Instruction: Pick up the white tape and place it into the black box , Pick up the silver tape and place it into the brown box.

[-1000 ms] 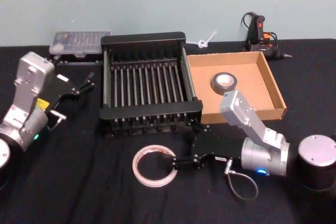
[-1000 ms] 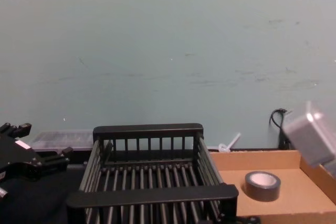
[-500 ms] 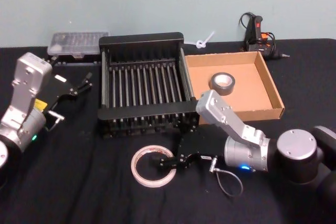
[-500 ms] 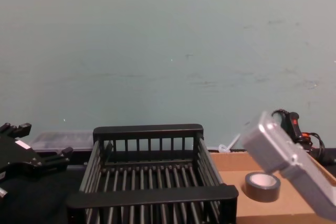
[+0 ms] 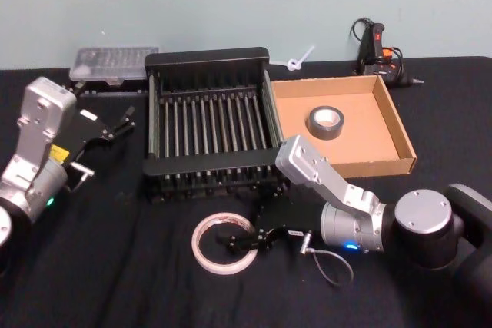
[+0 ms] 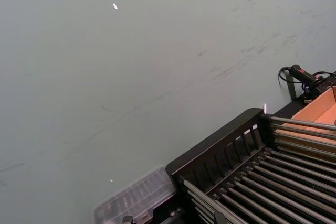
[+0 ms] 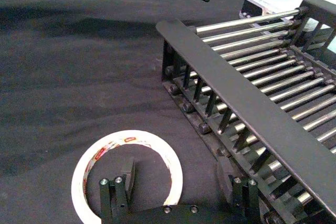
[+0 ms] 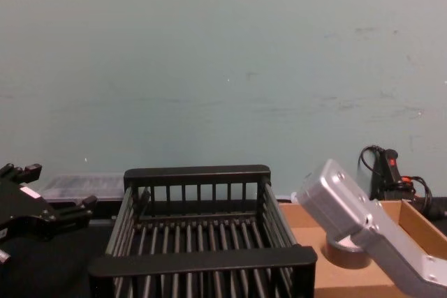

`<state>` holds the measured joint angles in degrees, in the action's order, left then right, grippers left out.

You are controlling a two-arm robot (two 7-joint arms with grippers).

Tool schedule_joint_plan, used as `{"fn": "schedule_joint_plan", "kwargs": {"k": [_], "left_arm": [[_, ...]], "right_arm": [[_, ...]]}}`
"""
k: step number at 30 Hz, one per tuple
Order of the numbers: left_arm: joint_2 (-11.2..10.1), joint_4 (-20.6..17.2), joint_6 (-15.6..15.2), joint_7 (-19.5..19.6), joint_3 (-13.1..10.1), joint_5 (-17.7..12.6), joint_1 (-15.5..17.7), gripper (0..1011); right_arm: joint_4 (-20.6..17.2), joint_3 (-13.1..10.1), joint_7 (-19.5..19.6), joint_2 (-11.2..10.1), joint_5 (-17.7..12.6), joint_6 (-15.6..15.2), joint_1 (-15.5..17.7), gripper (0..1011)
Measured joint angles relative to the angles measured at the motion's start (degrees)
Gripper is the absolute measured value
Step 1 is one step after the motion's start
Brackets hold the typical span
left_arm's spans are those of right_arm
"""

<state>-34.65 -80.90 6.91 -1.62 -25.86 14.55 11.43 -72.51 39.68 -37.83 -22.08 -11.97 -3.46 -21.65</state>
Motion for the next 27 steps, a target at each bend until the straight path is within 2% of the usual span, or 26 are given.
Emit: {"fn": "schedule_joint_plan", "kwargs": {"k": [27], "left_arm": [[0.0,0.0,0.0,0.0,0.0,0.0,0.0,1001]], "right_arm": [[-0.5,0.3,0.9,-0.2,1.4,-0.2,0.5,1000]]}}
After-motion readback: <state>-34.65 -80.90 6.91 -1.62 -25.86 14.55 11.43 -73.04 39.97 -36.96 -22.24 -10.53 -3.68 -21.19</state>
